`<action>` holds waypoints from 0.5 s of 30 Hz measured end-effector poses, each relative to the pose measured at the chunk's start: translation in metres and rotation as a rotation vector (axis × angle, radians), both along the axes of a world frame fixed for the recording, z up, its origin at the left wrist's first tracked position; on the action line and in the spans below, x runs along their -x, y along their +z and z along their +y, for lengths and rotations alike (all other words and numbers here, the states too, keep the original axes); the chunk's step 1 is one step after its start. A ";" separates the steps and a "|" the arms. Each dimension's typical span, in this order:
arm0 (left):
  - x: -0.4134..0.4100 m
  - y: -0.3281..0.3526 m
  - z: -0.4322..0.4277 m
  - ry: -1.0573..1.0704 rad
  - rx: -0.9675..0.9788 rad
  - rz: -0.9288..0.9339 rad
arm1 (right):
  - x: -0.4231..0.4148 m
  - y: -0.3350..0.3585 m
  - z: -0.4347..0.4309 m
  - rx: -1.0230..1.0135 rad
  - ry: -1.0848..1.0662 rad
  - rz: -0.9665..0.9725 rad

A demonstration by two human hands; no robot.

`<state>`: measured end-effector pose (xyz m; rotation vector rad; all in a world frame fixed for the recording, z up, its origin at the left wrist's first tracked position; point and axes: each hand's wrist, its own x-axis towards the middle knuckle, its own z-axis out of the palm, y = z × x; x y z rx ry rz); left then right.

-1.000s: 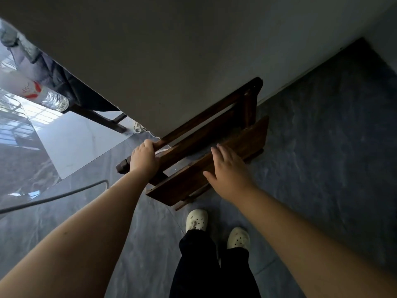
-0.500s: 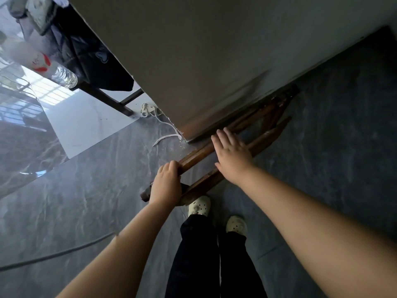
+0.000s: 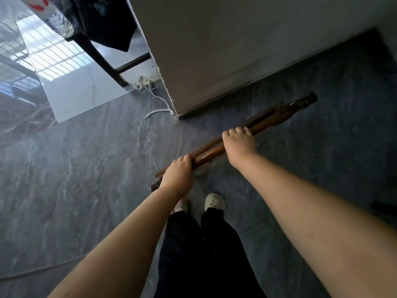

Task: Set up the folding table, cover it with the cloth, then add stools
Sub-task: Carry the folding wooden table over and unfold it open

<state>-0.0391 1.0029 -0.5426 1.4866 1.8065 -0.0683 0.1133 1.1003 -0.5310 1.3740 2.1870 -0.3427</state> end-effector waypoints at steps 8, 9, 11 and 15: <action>-0.069 -0.012 -0.122 -0.185 0.055 0.049 | -0.074 -0.002 -0.133 0.140 0.015 -0.149; -0.069 -0.015 -0.141 -0.201 0.051 0.058 | -0.078 -0.006 -0.156 0.127 0.016 -0.136; -0.060 -0.019 -0.181 -0.235 0.033 0.079 | -0.080 -0.015 -0.208 0.090 0.001 -0.091; -0.023 -0.029 -0.284 -0.301 0.017 0.114 | -0.062 -0.030 -0.326 0.073 0.018 0.001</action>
